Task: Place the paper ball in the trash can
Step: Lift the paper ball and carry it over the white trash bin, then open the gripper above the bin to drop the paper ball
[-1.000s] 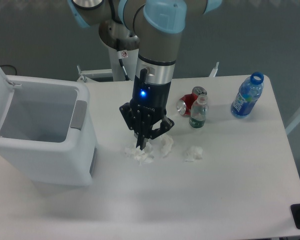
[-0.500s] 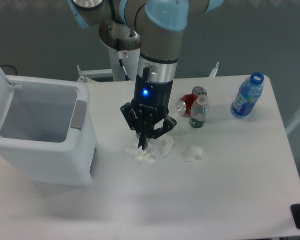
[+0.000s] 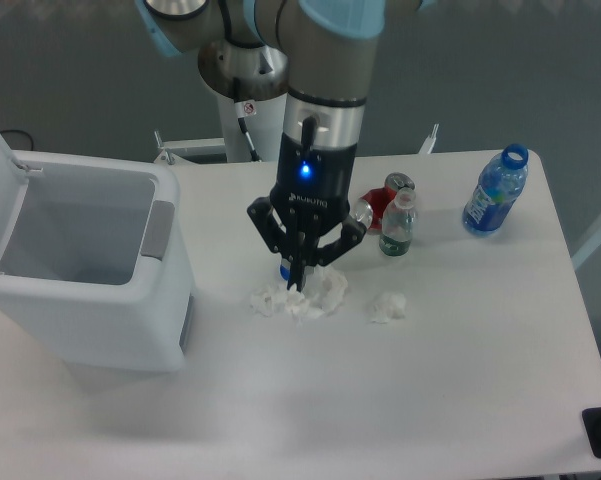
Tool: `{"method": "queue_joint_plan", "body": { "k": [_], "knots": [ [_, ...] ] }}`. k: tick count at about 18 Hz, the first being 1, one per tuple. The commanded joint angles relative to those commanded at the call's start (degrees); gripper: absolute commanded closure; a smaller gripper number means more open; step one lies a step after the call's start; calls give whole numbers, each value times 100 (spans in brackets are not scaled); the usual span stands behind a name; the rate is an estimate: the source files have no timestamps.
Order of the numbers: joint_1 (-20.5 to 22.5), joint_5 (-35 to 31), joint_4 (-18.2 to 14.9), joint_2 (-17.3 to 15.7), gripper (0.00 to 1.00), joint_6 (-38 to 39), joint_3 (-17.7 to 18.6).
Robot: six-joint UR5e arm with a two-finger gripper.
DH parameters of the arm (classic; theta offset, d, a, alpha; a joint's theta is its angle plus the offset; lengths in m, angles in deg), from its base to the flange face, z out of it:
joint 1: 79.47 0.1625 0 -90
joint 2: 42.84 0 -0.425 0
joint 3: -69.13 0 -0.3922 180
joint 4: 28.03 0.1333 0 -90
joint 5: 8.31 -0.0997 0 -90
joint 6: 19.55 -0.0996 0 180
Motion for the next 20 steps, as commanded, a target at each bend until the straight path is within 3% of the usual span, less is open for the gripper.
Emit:
{"method": "queue_joint_plan", "body": {
  "k": [7,12,20],
  "knots": [
    [-185,212,-26,-457,100,282,53],
    [-912,291,-35,-615,100,336,245],
    [-1679,265,-44,-853,100,353,667]
  ]
}}
